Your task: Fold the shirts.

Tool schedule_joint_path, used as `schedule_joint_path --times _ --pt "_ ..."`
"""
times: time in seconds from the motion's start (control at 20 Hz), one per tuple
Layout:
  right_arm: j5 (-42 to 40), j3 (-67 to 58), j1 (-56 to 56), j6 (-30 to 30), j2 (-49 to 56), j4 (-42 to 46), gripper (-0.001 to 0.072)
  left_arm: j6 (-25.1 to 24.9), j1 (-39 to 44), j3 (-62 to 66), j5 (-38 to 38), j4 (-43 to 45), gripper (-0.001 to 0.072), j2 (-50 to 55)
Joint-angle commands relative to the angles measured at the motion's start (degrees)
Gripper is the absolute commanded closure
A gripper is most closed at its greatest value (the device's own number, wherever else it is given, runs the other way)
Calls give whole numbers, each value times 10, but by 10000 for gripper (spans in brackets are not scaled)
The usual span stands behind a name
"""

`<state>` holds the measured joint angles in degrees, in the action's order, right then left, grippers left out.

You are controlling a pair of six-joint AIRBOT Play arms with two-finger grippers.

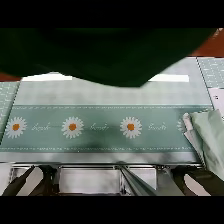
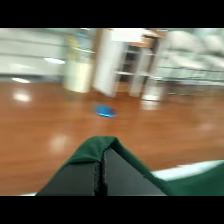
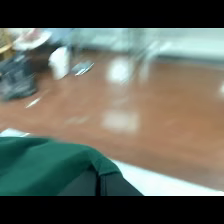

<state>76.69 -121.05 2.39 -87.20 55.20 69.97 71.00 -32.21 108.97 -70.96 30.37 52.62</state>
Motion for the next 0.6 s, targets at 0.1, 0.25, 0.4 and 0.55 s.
schedule_joint_path --times 0.1,0.25,0.4,0.55 --pt "86 -9 -2 -16 -100 142 687 43 143 20 -19 337 692 -97" --pt "179 -1 -2 -37 -114 168 687 103 299 11 -58 583 692 -137" --pt "216 74 -2 -59 -130 191 687 157 408 -25 -123 713 692 -165" --pt "212 176 -2 -66 -132 189 687 180 420 -97 -152 788 692 -165"
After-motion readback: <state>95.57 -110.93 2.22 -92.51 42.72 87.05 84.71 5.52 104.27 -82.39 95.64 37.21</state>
